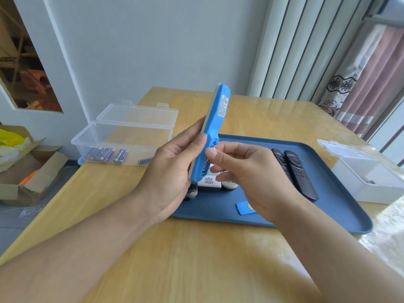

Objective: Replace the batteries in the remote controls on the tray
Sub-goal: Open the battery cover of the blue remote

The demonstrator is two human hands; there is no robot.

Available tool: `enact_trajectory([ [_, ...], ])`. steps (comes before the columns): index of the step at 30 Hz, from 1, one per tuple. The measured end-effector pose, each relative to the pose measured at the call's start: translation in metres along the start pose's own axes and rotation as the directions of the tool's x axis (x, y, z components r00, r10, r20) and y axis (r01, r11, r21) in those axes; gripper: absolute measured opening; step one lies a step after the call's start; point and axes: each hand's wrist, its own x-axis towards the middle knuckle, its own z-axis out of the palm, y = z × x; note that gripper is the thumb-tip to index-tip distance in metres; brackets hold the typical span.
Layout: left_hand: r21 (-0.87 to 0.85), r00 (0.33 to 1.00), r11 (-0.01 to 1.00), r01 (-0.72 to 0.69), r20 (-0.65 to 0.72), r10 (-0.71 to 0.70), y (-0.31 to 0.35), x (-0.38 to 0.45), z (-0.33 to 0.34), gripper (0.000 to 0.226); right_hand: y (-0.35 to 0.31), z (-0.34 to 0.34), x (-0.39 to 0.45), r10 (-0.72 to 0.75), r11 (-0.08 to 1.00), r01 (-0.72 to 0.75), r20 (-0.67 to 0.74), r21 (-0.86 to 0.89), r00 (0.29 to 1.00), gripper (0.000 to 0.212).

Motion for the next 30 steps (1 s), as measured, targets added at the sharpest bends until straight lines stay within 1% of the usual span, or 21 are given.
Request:
enact_trajectory([
  [3, -0.074, 0.997, 0.996, 0.040, -0.059, -0.045, -0.001, 0.000, 0.000, 0.034, -0.001, 0.001, -0.001, -0.054, 0.999, 0.054, -0.011, -0.006, 0.998, 0.024],
  [4, -0.115, 0.995, 0.992, 0.057, -0.079, -0.066, 0.000, 0.000, 0.000, 0.034, -0.003, 0.001, -0.001, -0.078, 0.997, 0.079, -0.025, 0.025, 0.997, 0.023],
  [6, -0.185, 0.988, 0.979, 0.084, -0.111, -0.106, 0.003, 0.000, 0.000, 0.034, -0.009, 0.000, -0.001, -0.099, 0.984, 0.106, -0.056, 0.144, 0.993, 0.016],
  [7, -0.215, 0.985, 0.973, 0.088, -0.124, -0.116, 0.004, 0.001, 0.000, 0.034, -0.012, -0.002, -0.001, -0.081, 0.972, 0.093, -0.062, 0.217, 0.995, 0.010],
  [9, -0.253, 0.981, 0.963, 0.089, -0.143, -0.128, 0.006, 0.003, -0.003, 0.034, -0.015, -0.004, 0.000, 0.010, 0.935, 0.002, -0.032, 0.356, 0.999, 0.004],
  [10, -0.258, 0.980, 0.962, 0.089, -0.149, -0.131, 0.006, 0.003, -0.003, 0.034, -0.015, -0.005, 0.000, 0.060, 0.917, -0.054, -0.004, 0.394, 0.998, 0.008],
  [11, -0.256, 0.979, 0.962, 0.089, -0.153, -0.132, 0.007, 0.004, -0.003, 0.034, -0.015, -0.006, 0.001, 0.100, 0.914, -0.101, 0.025, 0.394, 0.995, 0.012],
  [12, -0.250, 0.979, 0.964, 0.092, -0.155, -0.134, 0.007, 0.004, -0.003, 0.035, -0.014, -0.006, 0.001, 0.119, 0.928, -0.128, 0.048, 0.349, 0.992, 0.014],
  [13, -0.239, 0.980, 0.967, 0.094, -0.150, -0.132, 0.007, 0.004, -0.003, 0.035, -0.013, -0.007, 0.000, 0.113, 0.959, -0.124, 0.058, 0.255, 0.992, 0.013],
  [14, -0.223, 0.982, 0.970, 0.096, -0.140, -0.129, 0.007, 0.004, -0.003, 0.036, -0.012, -0.007, -0.001, 0.065, 0.993, -0.070, 0.052, 0.095, 0.997, 0.012],
  [15, -0.208, 0.984, 0.973, 0.097, -0.128, -0.126, 0.007, 0.004, -0.003, 0.036, -0.010, -0.008, -0.003, -0.027, 0.993, 0.031, 0.036, -0.111, 0.999, 0.012],
  [16, -0.198, 0.986, 0.975, 0.099, -0.116, -0.123, 0.007, 0.003, -0.003, 0.036, -0.009, -0.007, -0.004, -0.154, 0.937, 0.158, 0.036, -0.312, 0.987, 0.010],
  [17, -0.193, 0.987, 0.976, 0.101, -0.106, -0.123, 0.007, 0.003, -0.003, 0.036, -0.006, -0.007, -0.004, -0.277, 0.841, 0.272, 0.060, -0.467, 0.959, 0.009],
  [18, -0.190, 0.988, 0.976, 0.104, -0.096, -0.124, 0.008, 0.003, -0.003, 0.036, -0.003, -0.007, -0.003, -0.363, 0.742, 0.353, 0.101, -0.570, 0.926, 0.009],
  [19, -0.189, 0.988, 0.976, 0.108, -0.087, -0.126, 0.008, 0.002, -0.003, 0.036, 0.001, -0.007, -0.002, -0.415, 0.658, 0.405, 0.142, -0.635, 0.898, 0.009],
  [21, -0.204, 0.989, 0.972, 0.117, -0.068, -0.134, 0.007, 0.002, -0.003, 0.036, 0.008, -0.008, 0.001, -0.472, 0.527, 0.468, 0.214, -0.710, 0.855, 0.011],
  [22, -0.220, 0.988, 0.968, 0.121, -0.062, -0.138, 0.007, 0.002, -0.003, 0.036, 0.010, -0.008, 0.002, -0.494, 0.481, 0.493, 0.241, -0.725, 0.835, 0.012],
  [25, -0.232, 0.986, 0.964, 0.134, -0.065, -0.153, 0.005, 0.002, -0.004, 0.035, 0.012, -0.008, 0.004, -0.531, 0.404, 0.536, 0.287, -0.741, 0.798, 0.013],
  [27, -0.191, 0.986, 0.971, 0.140, -0.059, -0.154, 0.004, 0.002, -0.004, 0.035, 0.012, -0.008, 0.004, -0.551, 0.352, 0.550, 0.307, -0.757, 0.776, 0.015],
  [30, -0.118, 0.984, 0.980, 0.161, -0.051, -0.168, 0.003, 0.001, -0.004, 0.034, 0.011, -0.010, 0.004, -0.574, 0.307, 0.579, 0.339, -0.755, 0.746, 0.016],
])
